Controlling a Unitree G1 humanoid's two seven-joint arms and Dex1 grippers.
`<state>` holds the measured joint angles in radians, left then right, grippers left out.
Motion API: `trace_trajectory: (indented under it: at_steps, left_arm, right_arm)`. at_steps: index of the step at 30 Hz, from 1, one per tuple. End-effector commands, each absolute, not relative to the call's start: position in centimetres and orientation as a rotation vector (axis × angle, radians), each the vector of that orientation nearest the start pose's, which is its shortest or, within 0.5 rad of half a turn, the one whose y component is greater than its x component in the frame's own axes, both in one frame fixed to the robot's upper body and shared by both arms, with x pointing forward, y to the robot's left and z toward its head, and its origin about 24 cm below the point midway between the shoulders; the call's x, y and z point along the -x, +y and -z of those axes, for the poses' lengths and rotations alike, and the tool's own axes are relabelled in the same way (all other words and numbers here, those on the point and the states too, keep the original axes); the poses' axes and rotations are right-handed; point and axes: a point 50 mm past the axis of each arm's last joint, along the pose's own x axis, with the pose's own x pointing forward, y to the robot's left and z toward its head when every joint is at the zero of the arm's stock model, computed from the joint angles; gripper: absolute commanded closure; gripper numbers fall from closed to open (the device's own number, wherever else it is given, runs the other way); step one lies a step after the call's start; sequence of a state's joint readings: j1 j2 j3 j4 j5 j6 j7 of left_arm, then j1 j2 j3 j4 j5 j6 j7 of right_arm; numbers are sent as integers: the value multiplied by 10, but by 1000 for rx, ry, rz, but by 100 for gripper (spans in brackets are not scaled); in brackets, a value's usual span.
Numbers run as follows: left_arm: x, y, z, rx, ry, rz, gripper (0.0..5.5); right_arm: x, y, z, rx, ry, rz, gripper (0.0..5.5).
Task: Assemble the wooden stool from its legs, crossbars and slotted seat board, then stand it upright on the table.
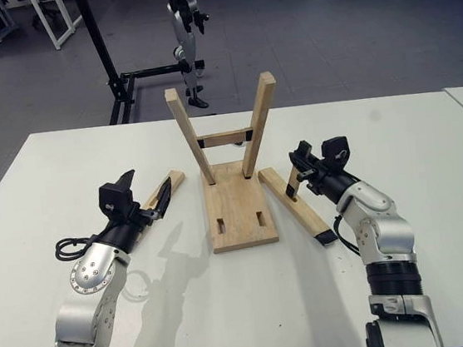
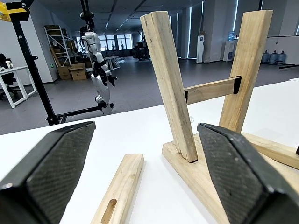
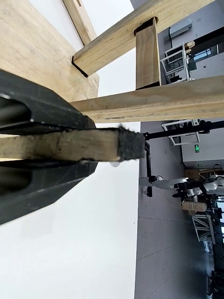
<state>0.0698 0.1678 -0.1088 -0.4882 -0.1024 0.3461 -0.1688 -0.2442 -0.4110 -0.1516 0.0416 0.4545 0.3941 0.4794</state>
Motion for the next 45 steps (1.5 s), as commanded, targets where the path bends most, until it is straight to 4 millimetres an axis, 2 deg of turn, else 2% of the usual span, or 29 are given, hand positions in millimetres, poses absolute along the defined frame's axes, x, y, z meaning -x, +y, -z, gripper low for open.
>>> trace_trajectory:
  at_steps: [1, 3, 9, 16, 21, 26, 29, 34, 37, 40, 41, 45]
  left_arm:
    - [-226, 135, -103, -76, -46, 304, 146]
    - [-227, 135, -103, -75, -46, 302, 146]
    - [-227, 135, -103, -74, -48, 303, 146]
    - [-225, 133, -102, -75, -41, 314, 146]
    - [-225, 132, -102, -74, -43, 316, 146]
    - [-226, 132, -102, -77, -45, 322, 146]
    - [-226, 132, -102, -79, -45, 321, 146]
    - [-226, 131, -102, -73, -45, 318, 146]
    - [-226, 131, -102, -72, -44, 323, 146]
    - [-227, 131, -103, -75, -46, 327, 146]
    - [-227, 131, -103, -76, -47, 328, 146]
    - [-226, 130, -102, -73, -44, 324, 146]
  right_arm:
    - [-290, -222, -110, -27, 64, -371, 508]
    - [-286, -221, -110, -20, 57, -355, 508]
    - [-278, -218, -94, -45, 102, -345, 508]
    - [-277, -215, -87, -50, 120, -351, 508]
    - [-275, -221, -71, -33, 161, -342, 508]
    - [-276, -222, -69, -32, 160, -345, 508]
    - [-264, -221, -46, -34, 218, -336, 508]
    - [-221, -222, 28, -71, 388, -223, 508]
    - [-205, -218, 51, -94, 469, -217, 508]
    - [-215, -220, 47, -74, 487, -171, 508]
    - [-224, -225, 38, -53, 463, -121, 508]
    - [-257, -235, -20, -42, 269, 41, 508]
